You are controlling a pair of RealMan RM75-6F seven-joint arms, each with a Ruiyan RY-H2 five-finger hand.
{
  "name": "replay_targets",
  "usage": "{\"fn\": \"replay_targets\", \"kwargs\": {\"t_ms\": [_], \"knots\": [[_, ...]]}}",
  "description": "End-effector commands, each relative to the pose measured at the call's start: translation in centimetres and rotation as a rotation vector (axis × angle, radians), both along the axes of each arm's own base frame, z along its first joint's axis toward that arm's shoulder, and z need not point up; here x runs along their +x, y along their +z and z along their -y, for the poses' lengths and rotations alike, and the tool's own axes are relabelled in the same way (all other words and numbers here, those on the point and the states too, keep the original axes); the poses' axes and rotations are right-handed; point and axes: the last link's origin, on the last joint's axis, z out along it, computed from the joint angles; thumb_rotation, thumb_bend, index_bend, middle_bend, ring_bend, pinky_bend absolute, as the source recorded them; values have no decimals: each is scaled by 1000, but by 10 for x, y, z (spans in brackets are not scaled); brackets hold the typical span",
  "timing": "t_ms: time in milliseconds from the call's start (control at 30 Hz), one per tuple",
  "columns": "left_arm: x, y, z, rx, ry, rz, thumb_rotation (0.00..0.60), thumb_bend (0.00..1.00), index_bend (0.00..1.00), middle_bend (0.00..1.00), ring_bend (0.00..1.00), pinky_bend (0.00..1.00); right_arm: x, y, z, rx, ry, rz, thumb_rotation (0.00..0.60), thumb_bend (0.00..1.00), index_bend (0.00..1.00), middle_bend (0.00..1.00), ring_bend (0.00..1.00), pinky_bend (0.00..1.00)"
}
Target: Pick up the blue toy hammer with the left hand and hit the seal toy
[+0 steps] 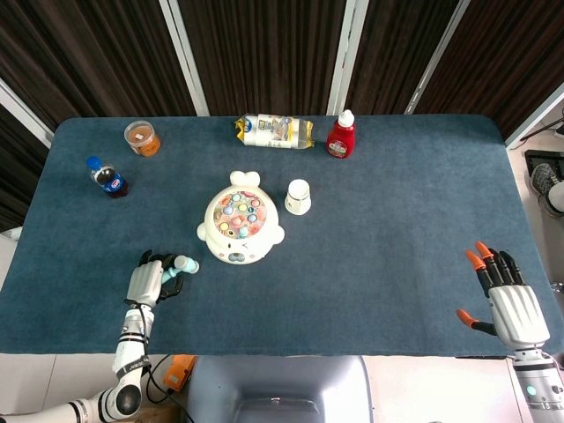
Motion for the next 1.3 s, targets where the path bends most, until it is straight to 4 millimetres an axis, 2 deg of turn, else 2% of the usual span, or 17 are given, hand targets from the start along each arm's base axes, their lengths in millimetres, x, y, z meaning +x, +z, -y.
{"fn": "replay_targets", "kwargs": {"t_ms": [33, 200, 433, 1033, 1300], "knots": [[0, 0, 0, 0, 0, 0, 550, 451, 390, 380, 229, 90, 0, 0, 0, 0, 0, 0, 600, 272, 0, 0, 0, 0], [-1, 0, -1, 3, 3, 0, 551, 451, 396, 391, 236, 92, 0, 0, 0, 0, -1, 0, 600, 272, 0, 0, 0, 0], [-1, -1, -1, 0, 7, -5, 598, 496, 438, 460, 259, 92, 0, 1, 0, -2, -2, 1, 600, 272, 0, 0, 0, 0], [-4, 1, 1, 7, 6, -11, 600, 590, 505, 542, 335, 96, 0, 0, 1, 0, -4, 0, 600, 272, 0, 0, 0, 0], [-7, 1, 5, 32, -16, -37, 600, 645, 564, 609, 408, 175, 0, -1, 1, 2, -5, -1, 600, 272, 0, 0, 0, 0]]}}
